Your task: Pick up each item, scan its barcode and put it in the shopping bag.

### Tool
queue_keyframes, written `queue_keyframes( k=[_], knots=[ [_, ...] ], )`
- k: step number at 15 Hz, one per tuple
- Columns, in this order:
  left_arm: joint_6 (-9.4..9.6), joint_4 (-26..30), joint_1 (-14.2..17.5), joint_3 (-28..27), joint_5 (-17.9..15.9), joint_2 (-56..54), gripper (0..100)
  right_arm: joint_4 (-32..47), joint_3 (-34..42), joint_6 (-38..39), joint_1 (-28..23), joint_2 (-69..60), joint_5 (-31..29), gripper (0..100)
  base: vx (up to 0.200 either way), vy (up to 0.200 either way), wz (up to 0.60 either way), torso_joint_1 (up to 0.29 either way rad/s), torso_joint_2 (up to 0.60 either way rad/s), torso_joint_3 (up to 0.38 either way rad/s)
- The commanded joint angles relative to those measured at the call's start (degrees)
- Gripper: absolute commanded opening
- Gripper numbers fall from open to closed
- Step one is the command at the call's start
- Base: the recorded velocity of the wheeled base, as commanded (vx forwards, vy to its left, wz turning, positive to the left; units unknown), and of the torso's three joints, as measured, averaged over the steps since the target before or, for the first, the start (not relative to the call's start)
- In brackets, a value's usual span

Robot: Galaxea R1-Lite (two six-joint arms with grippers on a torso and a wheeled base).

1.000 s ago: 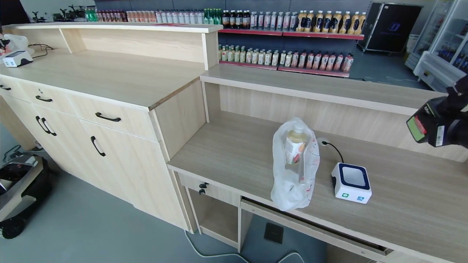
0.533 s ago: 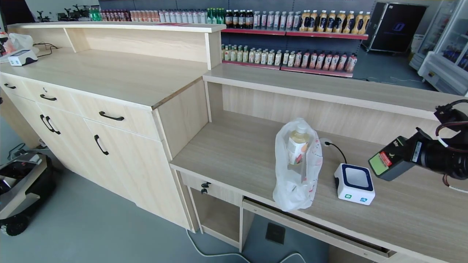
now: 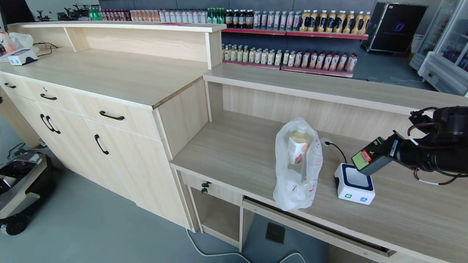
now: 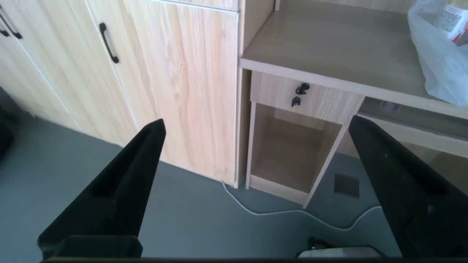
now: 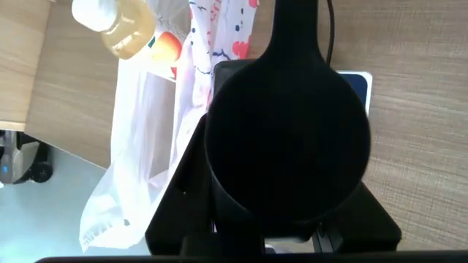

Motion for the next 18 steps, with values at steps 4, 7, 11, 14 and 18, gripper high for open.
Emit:
queue_keyframes(
  k=[4,7,11,14,18],
  knots=[
    [0.04,0.0,0.0,0.0,0.0,0.0,100,0.0,-3.1,-0.5,0.0,5.4,2.7,0,0.000,0.000,0.00,0.000,0.00,0.000],
    [0.04,0.0,0.0,0.0,0.0,0.0,100,-0.2,-5.0,-2.5,0.1,7.5,2.8,0,0.000,0.000,0.00,0.000,0.00,0.000],
    [-0.05,0.0,0.0,0.0,0.0,0.0,100,-0.8,-4.8,-5.4,0.0,8.9,4.1,0,0.000,0.000,0.00,0.000,0.00,0.000],
    [0.04,0.0,0.0,0.0,0.0,0.0,100,-1.1,-5.0,-5.1,-0.1,9.9,4.1,0,0.000,0.000,0.00,0.000,0.00,0.000],
    [-0.05,0.0,0.0,0.0,0.0,0.0,100,-2.9,-5.5,-5.2,-0.1,11.3,4.1,0,0.000,0.000,0.00,0.000,0.00,0.000]
  ],
)
